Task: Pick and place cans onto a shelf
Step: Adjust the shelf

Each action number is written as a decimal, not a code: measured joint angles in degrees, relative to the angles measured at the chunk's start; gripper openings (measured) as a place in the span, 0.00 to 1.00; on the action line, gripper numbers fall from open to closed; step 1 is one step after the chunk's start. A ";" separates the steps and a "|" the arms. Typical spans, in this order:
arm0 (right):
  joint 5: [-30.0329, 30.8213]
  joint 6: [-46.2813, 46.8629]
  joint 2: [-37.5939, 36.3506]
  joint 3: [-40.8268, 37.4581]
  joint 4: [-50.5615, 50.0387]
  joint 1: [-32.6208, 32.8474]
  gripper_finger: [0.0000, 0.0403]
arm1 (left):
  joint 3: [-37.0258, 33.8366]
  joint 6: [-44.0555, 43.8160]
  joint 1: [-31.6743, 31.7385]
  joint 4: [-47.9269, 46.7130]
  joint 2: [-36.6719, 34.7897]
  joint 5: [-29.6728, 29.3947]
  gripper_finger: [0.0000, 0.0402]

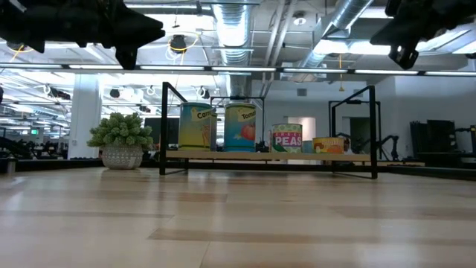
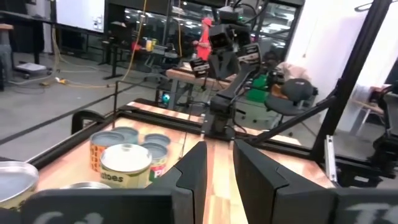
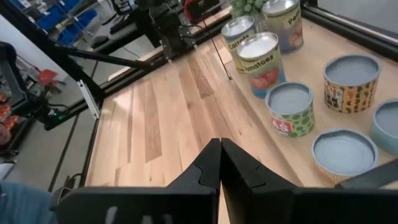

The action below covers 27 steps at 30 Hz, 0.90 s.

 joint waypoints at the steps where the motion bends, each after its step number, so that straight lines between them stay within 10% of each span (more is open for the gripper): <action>1: 0.00 0.01 0.01 0.02 -0.41 0.00 0.08 | 0.00 0.27 0.04 -0.04 0.00 -0.03 0.17; 27: 1.21 1.61 0.21 0.02 -0.30 -0.04 0.08 | -0.04 -4.05 0.39 -1.54 0.04 -4.01 0.17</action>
